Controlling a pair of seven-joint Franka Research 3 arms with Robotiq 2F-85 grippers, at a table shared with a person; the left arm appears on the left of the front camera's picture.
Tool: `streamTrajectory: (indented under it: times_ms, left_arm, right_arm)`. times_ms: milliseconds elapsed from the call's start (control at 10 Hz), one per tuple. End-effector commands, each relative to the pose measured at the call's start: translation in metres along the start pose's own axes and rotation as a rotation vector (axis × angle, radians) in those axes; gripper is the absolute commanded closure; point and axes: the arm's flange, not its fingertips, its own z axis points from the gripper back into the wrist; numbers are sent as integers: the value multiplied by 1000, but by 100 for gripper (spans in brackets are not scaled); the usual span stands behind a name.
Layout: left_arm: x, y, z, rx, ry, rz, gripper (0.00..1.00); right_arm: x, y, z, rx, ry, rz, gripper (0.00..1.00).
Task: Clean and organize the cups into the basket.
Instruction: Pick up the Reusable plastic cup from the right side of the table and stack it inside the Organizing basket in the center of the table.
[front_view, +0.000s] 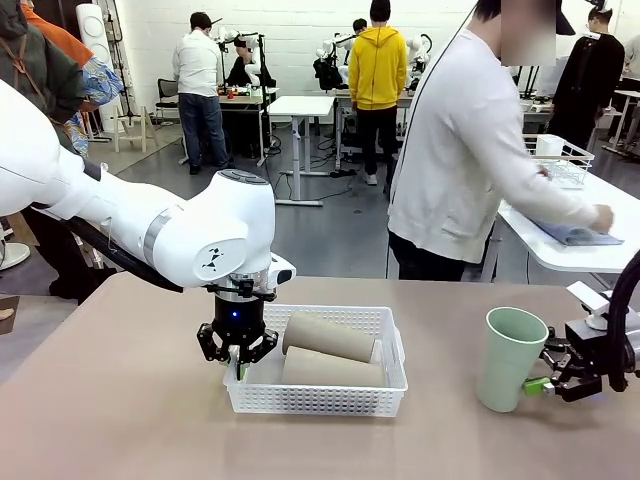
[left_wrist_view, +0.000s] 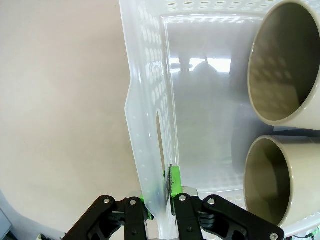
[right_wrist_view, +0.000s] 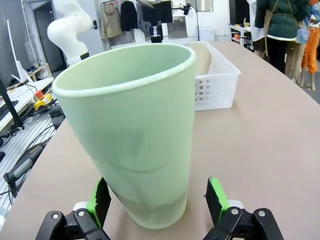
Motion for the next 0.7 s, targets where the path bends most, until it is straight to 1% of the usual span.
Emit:
streamTrajectory:
  times_ms: [0, 300, 400, 600]
  left_arm:
    - [-1, -3, -1, 3, 2, 20, 100]
    - [-1, -3, -1, 3, 2, 20, 100]
    - [-1, -3, -1, 3, 2, 20, 100]
    - [-1, -3, -1, 3, 2, 20, 100]
  right_arm:
    - [-1, -5, -11, 33, 20, 6, 0]
    - [3, -8, -28, 66, 31, 7, 0]
    - [3, -9, -32, 58, 36, 4, 0]
    - [3, -10, -35, 92, 26, 9, 0]
